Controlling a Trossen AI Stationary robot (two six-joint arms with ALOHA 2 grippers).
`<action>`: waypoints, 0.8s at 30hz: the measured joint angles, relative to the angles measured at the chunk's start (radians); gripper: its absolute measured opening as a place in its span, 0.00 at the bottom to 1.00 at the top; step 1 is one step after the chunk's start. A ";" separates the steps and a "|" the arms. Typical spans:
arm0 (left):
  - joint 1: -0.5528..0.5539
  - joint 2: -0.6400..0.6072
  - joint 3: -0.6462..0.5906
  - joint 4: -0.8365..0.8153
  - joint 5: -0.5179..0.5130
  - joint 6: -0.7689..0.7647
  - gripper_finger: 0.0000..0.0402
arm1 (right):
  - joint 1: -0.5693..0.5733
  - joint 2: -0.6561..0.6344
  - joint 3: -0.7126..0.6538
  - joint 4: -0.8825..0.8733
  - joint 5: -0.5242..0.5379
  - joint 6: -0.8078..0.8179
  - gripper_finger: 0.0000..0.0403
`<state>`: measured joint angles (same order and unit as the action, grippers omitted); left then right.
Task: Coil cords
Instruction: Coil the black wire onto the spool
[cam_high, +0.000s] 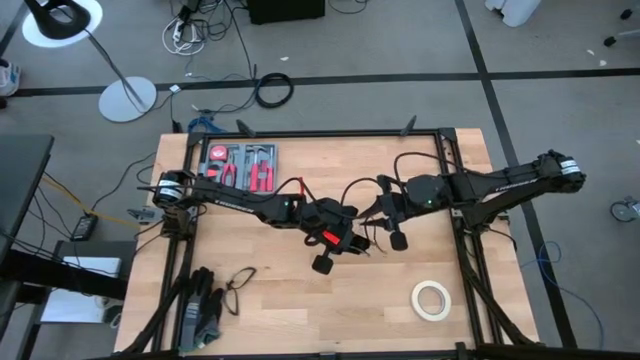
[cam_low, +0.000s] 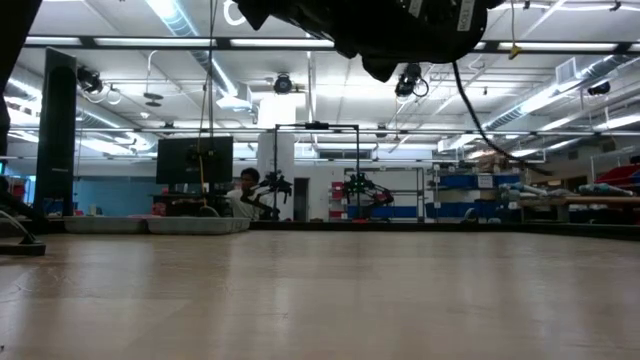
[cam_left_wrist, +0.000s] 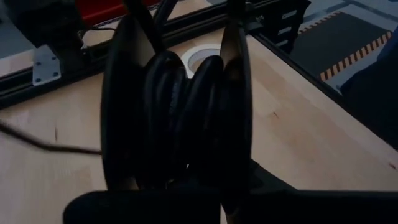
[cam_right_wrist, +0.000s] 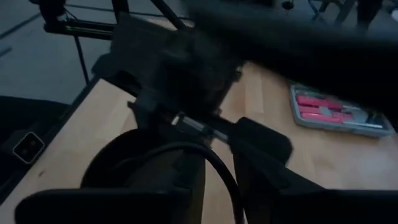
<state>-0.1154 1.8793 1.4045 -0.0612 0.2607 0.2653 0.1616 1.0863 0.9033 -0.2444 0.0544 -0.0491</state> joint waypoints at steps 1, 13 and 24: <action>-0.002 0.000 0.000 0.001 -0.001 0.013 0.00 | -0.006 0.000 0.000 0.004 -0.003 0.001 0.20; -0.011 0.001 0.000 -0.009 -0.080 0.091 0.00 | -0.041 0.004 0.002 0.015 -0.079 0.113 0.20; -0.009 0.001 -0.001 -0.025 -0.100 0.102 0.00 | -0.042 0.003 0.002 -0.014 -0.074 0.103 0.10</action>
<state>-0.1246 1.8805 1.4036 -0.0861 0.1606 0.3669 0.1192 1.0893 0.9054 -0.2583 -0.0198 0.0536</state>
